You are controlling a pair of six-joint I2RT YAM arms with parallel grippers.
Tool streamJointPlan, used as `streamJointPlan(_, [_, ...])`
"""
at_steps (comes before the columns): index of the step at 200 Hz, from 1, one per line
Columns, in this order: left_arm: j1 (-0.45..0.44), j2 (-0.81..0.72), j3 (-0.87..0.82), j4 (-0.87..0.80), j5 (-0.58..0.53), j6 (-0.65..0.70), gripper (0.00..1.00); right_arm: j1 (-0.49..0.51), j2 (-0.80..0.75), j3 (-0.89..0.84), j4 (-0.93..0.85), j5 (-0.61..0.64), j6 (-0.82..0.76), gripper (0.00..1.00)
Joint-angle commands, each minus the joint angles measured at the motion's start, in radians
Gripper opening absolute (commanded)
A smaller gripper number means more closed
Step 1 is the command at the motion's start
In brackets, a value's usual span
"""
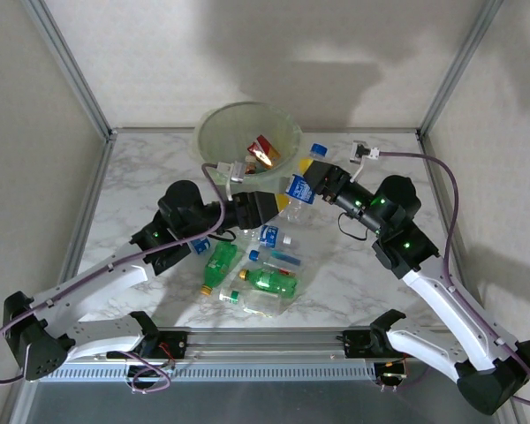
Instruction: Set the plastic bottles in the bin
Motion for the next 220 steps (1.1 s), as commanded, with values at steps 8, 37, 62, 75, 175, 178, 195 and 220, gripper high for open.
streamJointPlan(8, [-0.019, 0.021, 0.009, 0.090, 0.024, 0.000, 1.00, -0.004, 0.004, 0.004, 0.105, -0.063, 0.038, 0.49])
streamJointPlan(37, [-0.041, 0.052, 0.013, 0.140, 0.047, -0.010, 0.97, -0.003, 0.012, -0.001, 0.118, -0.070, 0.045, 0.49])
streamJointPlan(62, [-0.050, 0.068, 0.023, 0.187, 0.077, -0.010, 0.93, -0.004, 0.014, -0.008, 0.120, -0.074, 0.048, 0.49])
streamJointPlan(75, [-0.052, 0.081, 0.037, 0.200, 0.087, -0.004, 0.89, -0.003, 0.015, -0.013, 0.128, -0.076, 0.053, 0.50])
streamJointPlan(175, [-0.061, 0.132, 0.067, 0.182, 0.103, 0.021, 0.66, -0.002, 0.012, -0.041, 0.148, -0.068, 0.075, 0.52])
streamJointPlan(178, [-0.061, 0.132, 0.068, 0.177, 0.100, 0.026, 0.66, -0.003, 0.012, -0.041, 0.148, -0.066, 0.073, 0.52])
streamJointPlan(195, [-0.060, 0.127, 0.075, 0.150, 0.080, 0.047, 0.63, -0.002, 0.013, -0.038, 0.141, -0.058, 0.071, 0.52])
streamJointPlan(220, [-0.060, 0.118, 0.075, 0.134, 0.052, 0.069, 0.61, -0.003, 0.012, -0.029, 0.130, -0.050, 0.068, 0.54])
